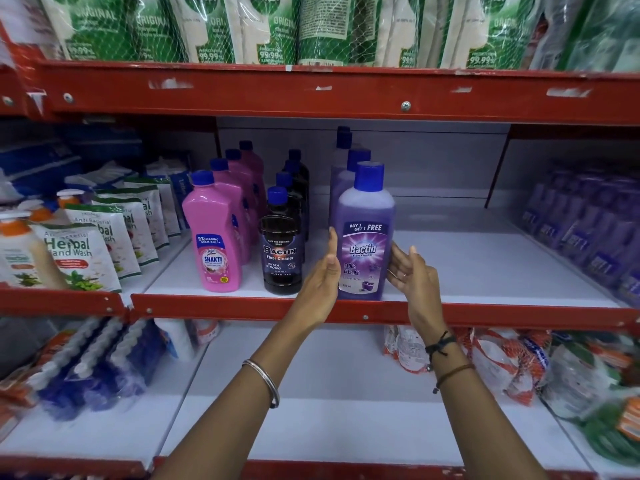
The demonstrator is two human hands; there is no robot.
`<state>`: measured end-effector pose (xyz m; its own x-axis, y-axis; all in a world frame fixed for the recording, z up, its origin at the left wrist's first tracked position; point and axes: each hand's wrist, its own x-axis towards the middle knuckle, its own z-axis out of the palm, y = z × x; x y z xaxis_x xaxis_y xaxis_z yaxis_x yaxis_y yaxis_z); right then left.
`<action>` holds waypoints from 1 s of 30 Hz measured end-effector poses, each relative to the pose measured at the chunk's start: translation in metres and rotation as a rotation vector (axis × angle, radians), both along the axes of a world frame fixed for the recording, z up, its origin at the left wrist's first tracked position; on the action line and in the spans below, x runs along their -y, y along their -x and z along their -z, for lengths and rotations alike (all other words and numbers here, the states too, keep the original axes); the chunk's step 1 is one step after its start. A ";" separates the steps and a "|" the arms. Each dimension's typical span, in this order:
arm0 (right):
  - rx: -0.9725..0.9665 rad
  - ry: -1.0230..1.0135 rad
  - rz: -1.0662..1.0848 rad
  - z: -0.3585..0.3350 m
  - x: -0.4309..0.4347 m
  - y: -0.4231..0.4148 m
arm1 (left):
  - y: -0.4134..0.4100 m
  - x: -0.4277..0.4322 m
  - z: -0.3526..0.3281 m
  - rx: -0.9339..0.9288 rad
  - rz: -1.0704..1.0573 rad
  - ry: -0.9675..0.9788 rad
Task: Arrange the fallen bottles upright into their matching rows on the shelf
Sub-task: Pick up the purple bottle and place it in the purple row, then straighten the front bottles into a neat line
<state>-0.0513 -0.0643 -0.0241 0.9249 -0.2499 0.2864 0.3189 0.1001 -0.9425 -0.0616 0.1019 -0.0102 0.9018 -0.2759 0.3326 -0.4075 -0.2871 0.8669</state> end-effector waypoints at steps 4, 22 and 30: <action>0.014 0.032 0.005 0.001 -0.001 0.011 | 0.014 -0.003 -0.001 -0.002 0.004 -0.032; 0.129 0.180 -0.131 0.001 -0.117 0.012 | -0.018 -0.059 0.015 0.105 -0.375 0.412; 0.024 0.097 -0.027 0.015 -0.156 -0.018 | -0.019 -0.106 0.025 0.049 -0.202 0.202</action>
